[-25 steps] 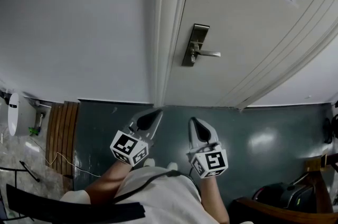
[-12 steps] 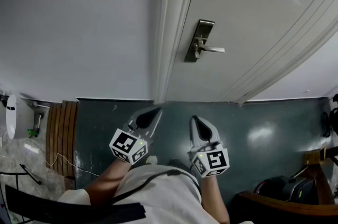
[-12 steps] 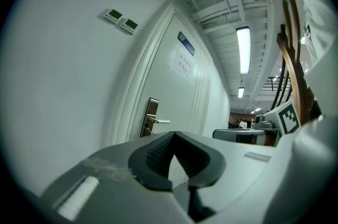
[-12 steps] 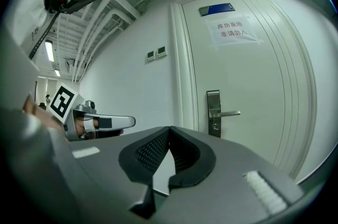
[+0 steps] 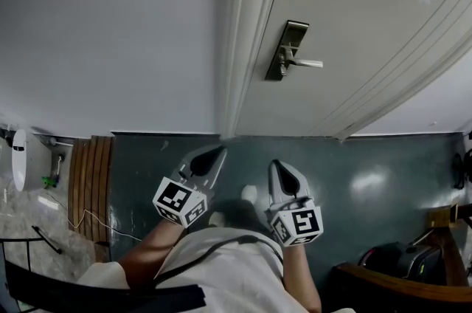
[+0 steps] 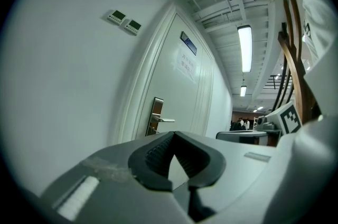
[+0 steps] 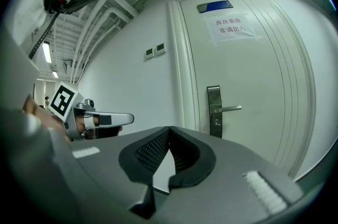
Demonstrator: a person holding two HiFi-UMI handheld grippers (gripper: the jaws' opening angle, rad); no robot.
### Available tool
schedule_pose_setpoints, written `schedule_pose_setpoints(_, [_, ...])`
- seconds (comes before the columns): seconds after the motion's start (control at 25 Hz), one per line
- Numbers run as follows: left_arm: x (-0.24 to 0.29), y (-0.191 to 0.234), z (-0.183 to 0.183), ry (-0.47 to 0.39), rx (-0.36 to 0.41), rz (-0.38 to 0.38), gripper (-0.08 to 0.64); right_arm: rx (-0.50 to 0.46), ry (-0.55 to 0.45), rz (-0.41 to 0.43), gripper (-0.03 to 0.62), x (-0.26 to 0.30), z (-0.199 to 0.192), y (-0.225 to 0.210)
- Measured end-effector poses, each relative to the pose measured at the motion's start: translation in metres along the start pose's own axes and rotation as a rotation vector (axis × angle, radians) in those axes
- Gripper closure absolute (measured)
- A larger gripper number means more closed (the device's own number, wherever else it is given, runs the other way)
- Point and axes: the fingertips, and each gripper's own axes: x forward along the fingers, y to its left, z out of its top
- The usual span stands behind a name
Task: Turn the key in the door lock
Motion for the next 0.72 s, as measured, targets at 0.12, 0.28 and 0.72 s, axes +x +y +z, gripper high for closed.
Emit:
schedule_pose_setpoints(0.12, [0.008, 0.003, 0.0, -0.006, 0.001, 0.016, 0.555, 0.002, 0.009, 0.022, 0.584, 0.01, -0.004, -0.007])
schedule_pose_setpoints(0.28, [0.025, 0.008, 0.003, -0.003, 0.014, 0.025, 0.555, 0.0, 0.01, 0.054, 0.584, 0.029, -0.002, -0.019])
schedule_pose_setpoints(0.72, [0.097, 0.036, 0.018, 0.007, 0.039, 0.082, 0.555, -0.072, 0.018, 0.106, 0.584, 0.1, 0.014, -0.086])
